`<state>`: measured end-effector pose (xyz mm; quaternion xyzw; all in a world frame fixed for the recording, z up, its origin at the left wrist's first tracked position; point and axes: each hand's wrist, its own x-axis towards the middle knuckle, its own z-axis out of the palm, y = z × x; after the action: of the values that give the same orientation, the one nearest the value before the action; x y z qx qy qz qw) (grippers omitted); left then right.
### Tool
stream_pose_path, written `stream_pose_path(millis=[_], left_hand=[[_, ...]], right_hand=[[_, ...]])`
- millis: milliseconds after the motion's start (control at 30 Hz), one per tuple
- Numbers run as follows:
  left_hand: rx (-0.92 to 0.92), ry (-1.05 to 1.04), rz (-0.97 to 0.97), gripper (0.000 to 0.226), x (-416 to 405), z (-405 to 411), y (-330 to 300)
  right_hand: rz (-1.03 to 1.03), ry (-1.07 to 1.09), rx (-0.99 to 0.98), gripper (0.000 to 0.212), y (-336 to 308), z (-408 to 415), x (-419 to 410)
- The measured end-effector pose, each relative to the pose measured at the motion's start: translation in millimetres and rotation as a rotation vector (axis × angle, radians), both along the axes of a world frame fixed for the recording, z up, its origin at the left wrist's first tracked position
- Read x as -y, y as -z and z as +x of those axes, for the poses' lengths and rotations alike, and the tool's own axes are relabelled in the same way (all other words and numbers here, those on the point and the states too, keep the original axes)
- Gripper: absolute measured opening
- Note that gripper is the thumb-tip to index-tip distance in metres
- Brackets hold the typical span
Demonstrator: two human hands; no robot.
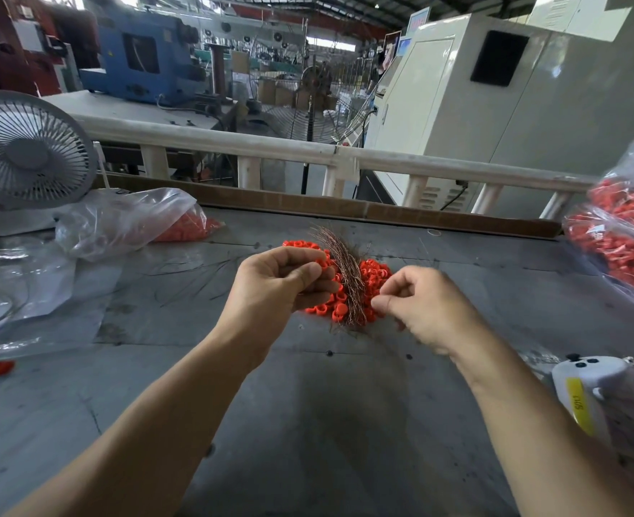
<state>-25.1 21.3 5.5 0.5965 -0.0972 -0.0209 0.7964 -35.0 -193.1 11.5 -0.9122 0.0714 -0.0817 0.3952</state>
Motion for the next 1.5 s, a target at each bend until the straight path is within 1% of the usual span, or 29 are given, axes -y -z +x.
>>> stream_pose_path(millis=[67, 133, 300, 433, 633, 867, 1133, 1233, 1500], left_hand=[[0.002, -0.001, 0.005, 0.015, 1, -1, 0], [0.005, 0.005, 0.01, 0.015, 1, -1, 0], [0.009, 0.021, 0.016, 0.016, 4, -2, 1], [0.024, 0.033, 0.025, 0.016, 5, -3, 2], [0.059, 0.035, 0.025, 0.016, 7, -2, 3], [0.131, 0.027, 0.06, 0.017, 8, -2, 5], [0.185, 0.043, 0.103, 0.017, 10, -3, 7], [0.186, 0.04, 0.105, 0.017, 10, -2, 8], [0.178, 0.025, 0.119, 0.019, 9, -2, 8]], right_hand=[[0.122, 0.005, 0.113, 0.011, -4, 0, -3], [0.217, 0.002, 0.186, 0.01, -7, -1, -8], [0.383, -0.054, 0.285, 0.016, -9, -4, -19], [0.361, -0.108, 0.349, 0.022, -6, -6, -29], [0.322, -0.178, 0.418, 0.024, -7, -11, -38], [0.183, -0.154, 0.499, 0.01, -6, -13, -41], [0.168, -0.191, 0.545, 0.012, -6, -14, -40], [0.18, -0.203, 0.544, 0.012, -6, -14, -39], [0.116, -0.256, 0.574, 0.012, -5, -14, -38]])
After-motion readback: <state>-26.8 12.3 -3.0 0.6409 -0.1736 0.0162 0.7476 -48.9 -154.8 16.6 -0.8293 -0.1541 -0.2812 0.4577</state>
